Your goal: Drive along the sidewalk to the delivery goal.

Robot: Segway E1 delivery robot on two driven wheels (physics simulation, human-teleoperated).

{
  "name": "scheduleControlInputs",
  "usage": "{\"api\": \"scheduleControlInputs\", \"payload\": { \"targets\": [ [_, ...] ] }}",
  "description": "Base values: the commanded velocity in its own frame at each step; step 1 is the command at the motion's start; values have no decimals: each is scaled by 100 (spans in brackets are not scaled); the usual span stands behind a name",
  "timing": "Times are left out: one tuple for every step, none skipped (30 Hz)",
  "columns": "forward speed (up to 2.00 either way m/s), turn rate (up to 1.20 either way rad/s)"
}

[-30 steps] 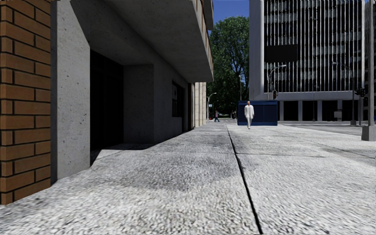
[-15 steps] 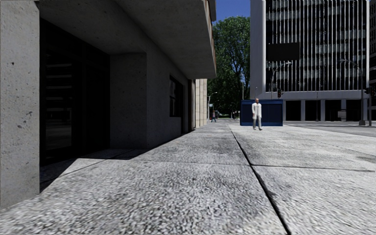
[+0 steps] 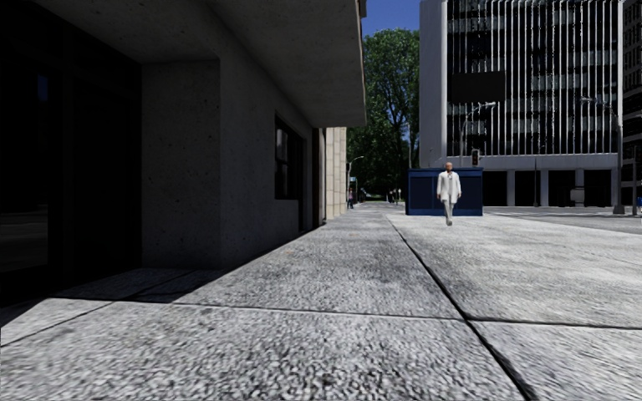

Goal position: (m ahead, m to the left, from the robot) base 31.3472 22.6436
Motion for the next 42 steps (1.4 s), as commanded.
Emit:
{"api": "scheduleControlInputs", "payload": {
  "targets": [
    [200, -21],
    [200, -21],
    [200, -21],
    [200, -21],
    [200, -21],
    [200, -21],
    [200, -21],
    [200, -21],
    [200, -21],
    [200, -21],
    [200, -21],
    [200, -21],
    [200, -21],
    [200, -21],
    [200, -21],
    [200, -21],
    [200, -21],
    [200, -21],
    [200, -21],
    [200, -21],
    [200, -21],
    [200, -21],
    [200, -21],
    [200, -21],
    [200, -21],
    [200, -21],
    [200, -21],
    [200, -21],
    [200, -21],
    [200, -21],
    [200, -21],
    [200, -21],
    [200, -21],
    [200, -21],
    [200, -21],
    [200, -21],
    [200, -21],
    [200, -21],
    [200, -21],
    [200, -22],
    [200, -22],
    [200, -22]
  ]
}}
